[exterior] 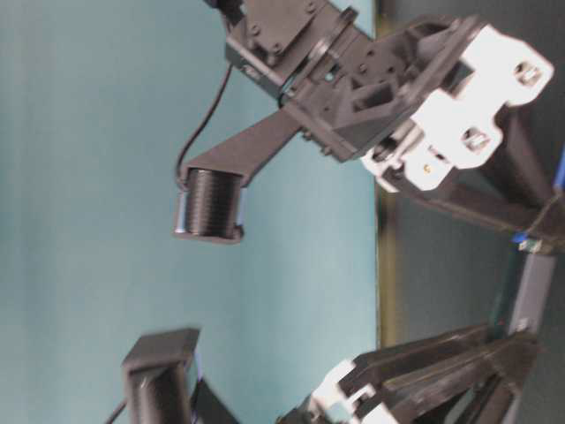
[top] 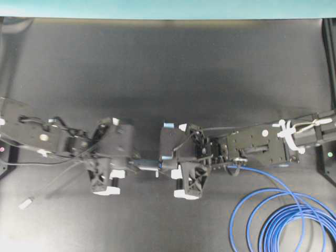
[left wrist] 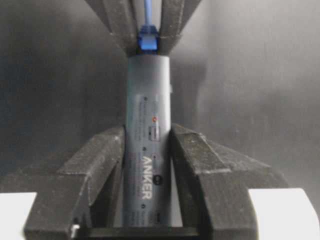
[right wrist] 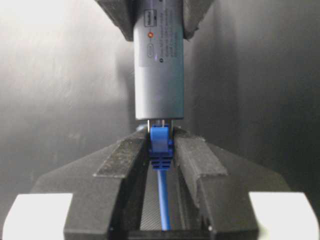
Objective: Insert the LAN cable into the hub.
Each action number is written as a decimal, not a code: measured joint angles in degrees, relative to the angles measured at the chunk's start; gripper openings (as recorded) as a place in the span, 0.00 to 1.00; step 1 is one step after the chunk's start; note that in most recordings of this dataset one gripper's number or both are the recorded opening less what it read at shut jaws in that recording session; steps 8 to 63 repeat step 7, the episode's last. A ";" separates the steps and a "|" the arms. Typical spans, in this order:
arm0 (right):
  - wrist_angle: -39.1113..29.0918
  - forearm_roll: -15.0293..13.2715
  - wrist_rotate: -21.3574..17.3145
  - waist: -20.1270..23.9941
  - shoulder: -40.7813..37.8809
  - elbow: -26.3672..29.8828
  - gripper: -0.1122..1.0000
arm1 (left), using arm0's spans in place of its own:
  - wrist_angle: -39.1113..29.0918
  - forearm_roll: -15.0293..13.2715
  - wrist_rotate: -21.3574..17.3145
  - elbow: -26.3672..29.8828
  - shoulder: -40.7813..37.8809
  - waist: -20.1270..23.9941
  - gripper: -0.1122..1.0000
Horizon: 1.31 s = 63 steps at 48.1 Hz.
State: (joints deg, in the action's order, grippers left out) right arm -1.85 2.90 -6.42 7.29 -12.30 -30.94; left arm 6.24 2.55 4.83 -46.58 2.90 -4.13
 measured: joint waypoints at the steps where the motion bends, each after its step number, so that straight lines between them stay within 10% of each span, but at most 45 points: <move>1: -0.09 0.00 0.00 -0.09 0.00 -0.09 0.23 | -0.09 0.00 -0.09 -0.09 0.00 0.00 0.36; 7: -0.53 0.09 0.00 -0.09 0.18 -0.79 0.45 | -0.18 0.00 -0.53 -0.09 -0.09 0.09 0.36; 63: -0.53 0.09 0.00 -0.09 0.18 -0.79 0.45 | -0.18 0.00 -0.53 -0.09 -0.09 0.09 0.36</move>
